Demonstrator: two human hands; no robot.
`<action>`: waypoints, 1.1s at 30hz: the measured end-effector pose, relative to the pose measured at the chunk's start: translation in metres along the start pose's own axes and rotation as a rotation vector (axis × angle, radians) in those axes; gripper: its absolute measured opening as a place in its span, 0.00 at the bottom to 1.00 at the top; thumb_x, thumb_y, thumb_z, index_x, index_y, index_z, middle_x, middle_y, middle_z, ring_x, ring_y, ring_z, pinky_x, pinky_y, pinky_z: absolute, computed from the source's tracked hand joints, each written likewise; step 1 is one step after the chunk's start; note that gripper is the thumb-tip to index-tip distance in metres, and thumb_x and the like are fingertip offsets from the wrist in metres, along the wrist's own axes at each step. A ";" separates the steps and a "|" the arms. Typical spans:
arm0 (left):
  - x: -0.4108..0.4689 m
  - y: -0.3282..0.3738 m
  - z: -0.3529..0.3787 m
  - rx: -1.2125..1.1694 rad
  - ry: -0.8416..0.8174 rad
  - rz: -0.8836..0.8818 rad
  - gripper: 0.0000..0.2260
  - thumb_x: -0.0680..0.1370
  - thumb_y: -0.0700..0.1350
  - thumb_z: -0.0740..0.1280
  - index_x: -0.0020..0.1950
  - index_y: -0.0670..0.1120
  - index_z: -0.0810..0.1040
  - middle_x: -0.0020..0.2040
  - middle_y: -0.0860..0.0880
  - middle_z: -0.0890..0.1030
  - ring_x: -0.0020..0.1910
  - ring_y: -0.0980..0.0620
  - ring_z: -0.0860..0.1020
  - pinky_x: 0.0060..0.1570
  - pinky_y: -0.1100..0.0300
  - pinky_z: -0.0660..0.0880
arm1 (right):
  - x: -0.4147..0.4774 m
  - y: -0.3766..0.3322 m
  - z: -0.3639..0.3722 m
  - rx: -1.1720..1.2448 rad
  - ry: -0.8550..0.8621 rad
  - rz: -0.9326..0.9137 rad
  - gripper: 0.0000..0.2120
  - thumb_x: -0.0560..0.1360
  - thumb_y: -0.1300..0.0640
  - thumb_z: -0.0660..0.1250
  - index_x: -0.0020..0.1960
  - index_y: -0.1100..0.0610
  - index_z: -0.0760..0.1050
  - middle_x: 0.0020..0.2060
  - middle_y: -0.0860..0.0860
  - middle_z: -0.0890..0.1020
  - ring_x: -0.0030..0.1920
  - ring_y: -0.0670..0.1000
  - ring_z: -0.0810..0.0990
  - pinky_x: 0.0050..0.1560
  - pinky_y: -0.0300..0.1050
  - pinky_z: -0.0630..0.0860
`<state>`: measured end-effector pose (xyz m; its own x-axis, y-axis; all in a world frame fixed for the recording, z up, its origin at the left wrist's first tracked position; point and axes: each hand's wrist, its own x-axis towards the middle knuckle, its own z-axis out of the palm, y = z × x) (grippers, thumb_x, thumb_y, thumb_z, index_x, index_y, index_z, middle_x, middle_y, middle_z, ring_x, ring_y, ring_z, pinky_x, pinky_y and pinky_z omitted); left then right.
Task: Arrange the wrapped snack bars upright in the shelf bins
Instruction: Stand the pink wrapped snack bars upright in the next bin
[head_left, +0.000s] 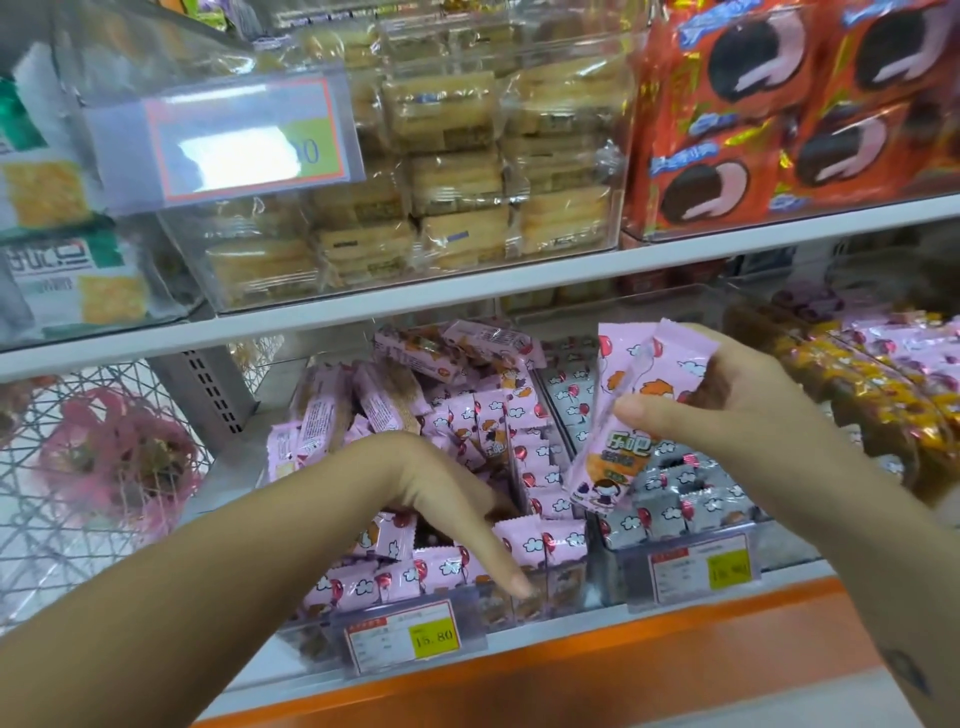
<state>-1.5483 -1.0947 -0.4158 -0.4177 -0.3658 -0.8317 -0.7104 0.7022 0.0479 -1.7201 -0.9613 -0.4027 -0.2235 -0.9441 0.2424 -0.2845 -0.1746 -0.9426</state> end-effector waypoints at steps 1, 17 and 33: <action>-0.002 -0.001 -0.001 0.027 -0.021 0.005 0.44 0.71 0.67 0.64 0.78 0.47 0.49 0.78 0.48 0.51 0.76 0.48 0.51 0.74 0.48 0.53 | 0.000 0.000 0.000 -0.004 0.000 -0.001 0.23 0.59 0.45 0.72 0.54 0.45 0.77 0.45 0.44 0.84 0.46 0.42 0.82 0.47 0.38 0.74; -0.029 -0.029 0.006 -0.363 0.358 0.262 0.14 0.74 0.47 0.72 0.58 0.53 0.76 0.52 0.58 0.77 0.46 0.63 0.76 0.50 0.65 0.71 | -0.002 -0.002 0.003 0.027 -0.002 -0.019 0.25 0.58 0.43 0.72 0.54 0.44 0.76 0.45 0.42 0.84 0.46 0.40 0.82 0.42 0.32 0.77; -0.028 -0.041 0.020 -0.742 0.632 0.340 0.21 0.75 0.31 0.65 0.60 0.53 0.74 0.60 0.52 0.76 0.41 0.58 0.79 0.47 0.60 0.78 | -0.001 0.000 0.003 0.046 0.021 -0.046 0.25 0.58 0.43 0.71 0.54 0.45 0.76 0.44 0.41 0.84 0.44 0.40 0.81 0.43 0.34 0.74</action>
<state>-1.4964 -1.1009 -0.4051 -0.7313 -0.6228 -0.2780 -0.5801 0.3536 0.7338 -1.7168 -0.9612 -0.4038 -0.2303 -0.9288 0.2902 -0.2523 -0.2310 -0.9397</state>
